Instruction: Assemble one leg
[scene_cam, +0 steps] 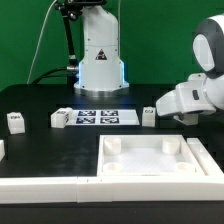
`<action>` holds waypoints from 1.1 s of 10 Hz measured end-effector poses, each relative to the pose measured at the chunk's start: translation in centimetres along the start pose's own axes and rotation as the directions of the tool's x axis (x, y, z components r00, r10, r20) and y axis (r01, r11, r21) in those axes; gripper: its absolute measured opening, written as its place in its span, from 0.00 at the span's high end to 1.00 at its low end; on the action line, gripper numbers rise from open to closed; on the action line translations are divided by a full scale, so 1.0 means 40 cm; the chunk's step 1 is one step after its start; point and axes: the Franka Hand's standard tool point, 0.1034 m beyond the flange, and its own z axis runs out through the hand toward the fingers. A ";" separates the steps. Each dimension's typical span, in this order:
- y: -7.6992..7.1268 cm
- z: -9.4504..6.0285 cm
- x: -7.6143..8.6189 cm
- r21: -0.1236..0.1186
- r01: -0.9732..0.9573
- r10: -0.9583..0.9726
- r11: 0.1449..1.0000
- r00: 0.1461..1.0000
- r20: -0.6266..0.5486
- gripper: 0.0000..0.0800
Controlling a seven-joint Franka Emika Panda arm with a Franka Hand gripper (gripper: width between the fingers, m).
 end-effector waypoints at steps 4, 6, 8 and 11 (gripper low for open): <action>0.046 -0.109 -0.069 0.006 0.074 -0.074 0.997 0.996 -0.054 0.64; 0.074 -0.174 -0.125 0.011 0.087 -0.086 0.996 0.994 -0.068 0.64; 0.070 -0.165 -0.108 0.011 0.087 -0.085 0.996 0.990 -0.109 0.64; 0.083 -0.190 -0.076 -0.002 0.095 -0.089 0.996 0.929 -0.360 0.64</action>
Offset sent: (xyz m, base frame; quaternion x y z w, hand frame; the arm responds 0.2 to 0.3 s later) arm 0.0119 -0.0080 0.0660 0.0168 0.0111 -0.0544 0.9983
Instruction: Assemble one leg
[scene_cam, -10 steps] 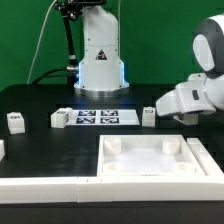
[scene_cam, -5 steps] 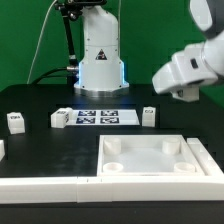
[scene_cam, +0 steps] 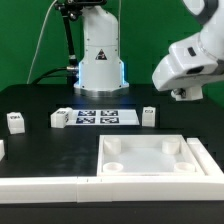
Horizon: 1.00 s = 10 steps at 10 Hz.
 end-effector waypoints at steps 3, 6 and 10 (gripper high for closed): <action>0.095 -0.051 -0.004 -0.009 0.001 -0.003 1.000 0.975 -0.223 0.64; 0.106 -0.060 0.006 -0.029 -0.007 -0.007 1.000 0.893 -0.449 0.64; 0.182 -0.111 0.049 -0.035 -0.012 -0.016 0.999 0.707 -0.707 0.64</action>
Offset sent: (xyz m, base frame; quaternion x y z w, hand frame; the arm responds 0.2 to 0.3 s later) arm 0.0196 -0.0142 0.0306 -0.0086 0.1347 -0.0258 0.9905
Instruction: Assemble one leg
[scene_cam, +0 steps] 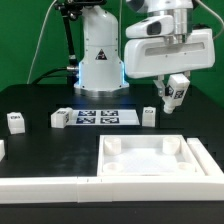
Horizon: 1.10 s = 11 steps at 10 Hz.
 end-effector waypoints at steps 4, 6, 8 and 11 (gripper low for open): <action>0.122 0.008 0.152 -0.001 0.083 -0.083 0.997 0.996 -0.043 0.64; 0.113 0.008 0.147 0.002 0.074 -0.073 0.997 0.997 -0.036 0.64; 0.114 0.012 0.141 0.004 0.062 -0.062 0.998 0.998 -0.034 0.64; 0.128 0.010 0.203 0.025 0.016 -0.016 1.000 1.000 -0.012 0.64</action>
Offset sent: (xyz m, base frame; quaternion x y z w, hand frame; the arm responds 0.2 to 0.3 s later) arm 0.0669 -0.0176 -0.0085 0.0459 0.0927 -0.0923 0.9903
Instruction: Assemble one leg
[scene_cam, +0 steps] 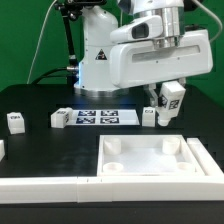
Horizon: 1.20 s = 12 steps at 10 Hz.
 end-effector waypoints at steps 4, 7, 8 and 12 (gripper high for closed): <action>0.055 0.030 0.147 0.012 -0.001 0.002 1.000 0.999 -0.047 0.64; 0.085 0.045 0.189 0.001 0.016 -0.016 1.000 0.996 -0.090 0.64; 0.088 0.047 0.188 -0.009 0.014 -0.015 1.000 0.993 -0.114 0.64; 0.112 0.072 0.121 -0.081 0.031 -0.050 0.996 0.969 -0.243 0.64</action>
Offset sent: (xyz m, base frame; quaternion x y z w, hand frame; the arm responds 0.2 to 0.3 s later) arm 0.0636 0.0043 -0.0080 0.0258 0.0298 -0.0052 0.9992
